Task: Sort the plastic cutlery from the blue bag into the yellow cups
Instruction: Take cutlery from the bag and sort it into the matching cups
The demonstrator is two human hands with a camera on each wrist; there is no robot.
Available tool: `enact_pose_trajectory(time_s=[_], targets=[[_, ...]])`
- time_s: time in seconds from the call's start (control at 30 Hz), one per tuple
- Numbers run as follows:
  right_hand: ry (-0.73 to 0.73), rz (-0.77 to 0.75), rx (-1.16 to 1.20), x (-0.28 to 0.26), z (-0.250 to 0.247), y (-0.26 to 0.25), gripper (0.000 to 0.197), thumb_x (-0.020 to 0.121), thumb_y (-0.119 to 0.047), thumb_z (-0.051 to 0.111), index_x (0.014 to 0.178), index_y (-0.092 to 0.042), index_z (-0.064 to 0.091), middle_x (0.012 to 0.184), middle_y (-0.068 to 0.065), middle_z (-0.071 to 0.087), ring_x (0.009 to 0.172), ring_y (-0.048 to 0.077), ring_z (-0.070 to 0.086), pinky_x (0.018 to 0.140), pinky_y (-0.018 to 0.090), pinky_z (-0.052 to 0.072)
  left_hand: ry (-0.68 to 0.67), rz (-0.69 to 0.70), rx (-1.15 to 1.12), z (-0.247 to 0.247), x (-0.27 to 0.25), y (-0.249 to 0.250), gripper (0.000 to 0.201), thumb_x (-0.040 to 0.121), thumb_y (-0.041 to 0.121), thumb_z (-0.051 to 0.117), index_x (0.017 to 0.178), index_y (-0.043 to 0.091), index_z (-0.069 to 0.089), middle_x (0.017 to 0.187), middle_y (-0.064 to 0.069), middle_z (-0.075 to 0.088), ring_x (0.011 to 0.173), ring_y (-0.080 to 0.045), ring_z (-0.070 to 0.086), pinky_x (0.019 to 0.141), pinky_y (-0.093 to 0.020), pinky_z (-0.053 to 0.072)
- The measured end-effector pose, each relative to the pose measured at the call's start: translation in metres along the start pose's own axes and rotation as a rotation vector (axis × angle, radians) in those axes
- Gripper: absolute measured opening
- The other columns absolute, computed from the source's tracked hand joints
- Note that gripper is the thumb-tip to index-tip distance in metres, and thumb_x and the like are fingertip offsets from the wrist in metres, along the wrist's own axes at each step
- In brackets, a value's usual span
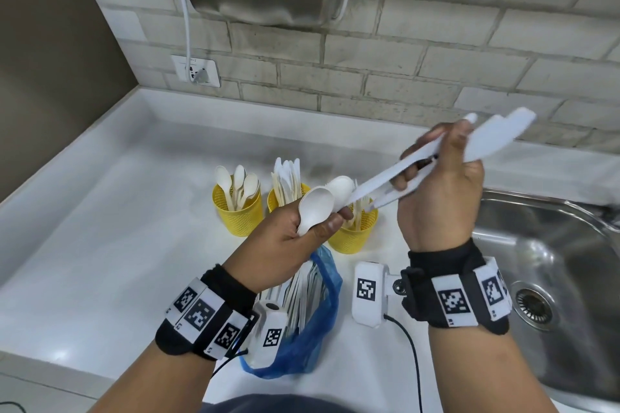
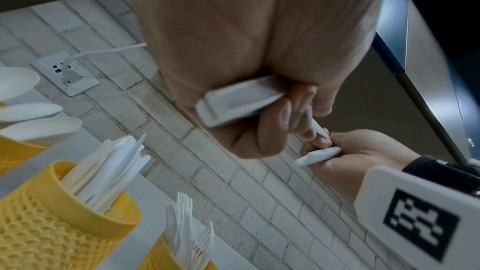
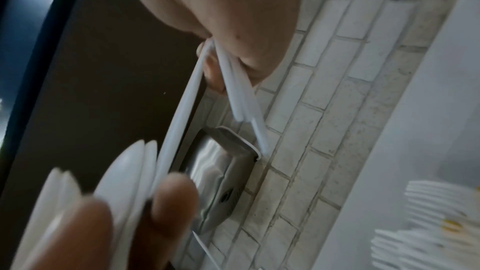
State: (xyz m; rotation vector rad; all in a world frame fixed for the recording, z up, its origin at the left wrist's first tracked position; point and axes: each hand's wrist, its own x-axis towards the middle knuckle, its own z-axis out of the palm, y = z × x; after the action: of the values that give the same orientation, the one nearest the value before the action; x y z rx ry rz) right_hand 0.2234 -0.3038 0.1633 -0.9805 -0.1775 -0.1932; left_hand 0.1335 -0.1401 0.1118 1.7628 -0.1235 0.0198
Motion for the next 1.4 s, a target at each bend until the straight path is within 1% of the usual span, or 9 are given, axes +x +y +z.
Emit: enact_pose_trajectory(time_s=[0.1, 0.23, 0.5, 0.63, 0.77, 1.03, 1.13, 1.23, 1.4], targets=[[0.262, -0.058, 0.148, 0.008, -0.004, -0.004, 0.041, 0.109, -0.039, 0.043, 0.077, -0.015, 0.050, 0.061, 0.003, 0.045, 0.051, 0.021, 0.049, 0.058, 0.034, 0.049, -0.013, 0.005, 0.015, 0.000, -0.001, 0.000, 0.020, 0.104, 0.021, 0.052, 0.112, 0.013, 0.069, 0.076, 0.030, 0.064, 0.065, 0.013, 0.057, 0.060, -0.004, 0.041], [0.353, -0.155, 0.118, 0.007, -0.010, -0.009, 0.039, 0.110, -0.040, 0.039, 0.081, -0.015, 0.047, 0.063, 0.011, 0.047, 0.045, 0.026, 0.051, 0.056, 0.041, 0.052, 0.027, 0.007, 0.019, -0.003, 0.001, -0.001, 0.020, 0.104, 0.035, 0.055, 0.110, 0.026, 0.072, 0.101, 0.018, 0.071, 0.095, -0.001, 0.065, 0.086, -0.025, 0.052], [-0.218, -0.022, -0.539, -0.023, -0.020, 0.027, 0.043, 0.099, -0.054, 0.057, 0.076, -0.018, 0.049, 0.056, 0.001, 0.040, 0.047, 0.019, 0.037, 0.051, 0.031, 0.035, 0.055, 0.016, 0.042, -0.003, 0.006, 0.004, 0.030, 0.099, 0.037, 0.052, 0.119, 0.020, 0.067, 0.089, 0.030, 0.065, 0.083, 0.008, 0.059, 0.079, -0.011, 0.044], [-0.384, 0.030, -0.715, -0.033, -0.013, 0.032, 0.039, 0.089, -0.061, 0.065, 0.087, -0.022, 0.066, 0.071, 0.002, 0.068, 0.062, 0.023, 0.063, 0.058, 0.036, 0.051, 0.062, 0.029, 0.086, -0.005, 0.007, 0.003, 0.034, 0.106, 0.027, 0.052, 0.139, 0.020, 0.056, 0.127, 0.009, 0.069, 0.121, -0.009, 0.063, 0.105, -0.033, 0.051], [-0.359, 0.031, -0.780, -0.032, -0.007, 0.030, 0.032, 0.091, -0.048, 0.073, 0.078, -0.019, 0.067, 0.058, -0.004, 0.059, 0.053, 0.012, 0.053, 0.057, 0.026, 0.043, 0.048, 0.044, 0.186, -0.006, 0.007, -0.001, 0.038, 0.106, 0.029, 0.053, 0.143, 0.025, 0.048, 0.132, 0.008, 0.066, 0.126, -0.014, 0.061, 0.108, -0.048, 0.048], [-0.368, 0.004, -0.865, -0.028, -0.007, 0.025, 0.029, 0.087, -0.026, 0.063, 0.060, -0.017, 0.057, 0.052, -0.006, 0.051, 0.052, 0.016, 0.045, 0.053, 0.030, 0.039, 0.010, 0.040, 0.185, -0.007, 0.007, -0.003, 0.038, 0.104, 0.041, 0.054, 0.138, 0.025, 0.048, 0.119, 0.014, 0.066, 0.115, -0.010, 0.064, 0.097, -0.040, 0.055], [-0.407, -0.004, -0.843, -0.027, -0.008, 0.026, 0.025, 0.081, -0.026, 0.054, 0.072, -0.007, 0.068, 0.067, 0.007, 0.069, 0.065, 0.028, 0.064, 0.061, 0.041, 0.053, -0.088, 0.017, 0.159, -0.008, 0.006, 0.000, 0.016, 0.107, 0.027, 0.052, 0.122, 0.033, 0.054, 0.075, 0.023, 0.065, 0.066, 0.003, 0.061, 0.066, -0.016, 0.049], [-0.476, 0.010, -0.824, -0.026, -0.009, 0.025, 0.022, 0.085, -0.019, 0.052, 0.080, -0.008, 0.071, 0.073, 0.009, 0.070, 0.070, 0.029, 0.065, 0.067, 0.044, 0.055, -0.155, -0.036, 0.179, -0.009, 0.002, 0.004, 0.023, 0.107, 0.037, 0.051, 0.086, 0.032, 0.061, 0.050, 0.003, 0.051, 0.045, -0.014, 0.047, 0.054, -0.028, 0.044], [-0.514, 0.027, -0.808, -0.030, -0.004, 0.022, 0.020, 0.096, -0.012, 0.057, 0.087, -0.015, 0.075, 0.078, 0.002, 0.074, 0.076, 0.021, 0.071, 0.072, 0.040, 0.057, -0.141, -0.109, 0.256, -0.008, 0.005, -0.001, 0.040, 0.105, 0.037, 0.055, 0.070, 0.019, 0.058, 0.051, -0.003, 0.059, 0.052, -0.018, 0.061, 0.068, -0.042, 0.054]])
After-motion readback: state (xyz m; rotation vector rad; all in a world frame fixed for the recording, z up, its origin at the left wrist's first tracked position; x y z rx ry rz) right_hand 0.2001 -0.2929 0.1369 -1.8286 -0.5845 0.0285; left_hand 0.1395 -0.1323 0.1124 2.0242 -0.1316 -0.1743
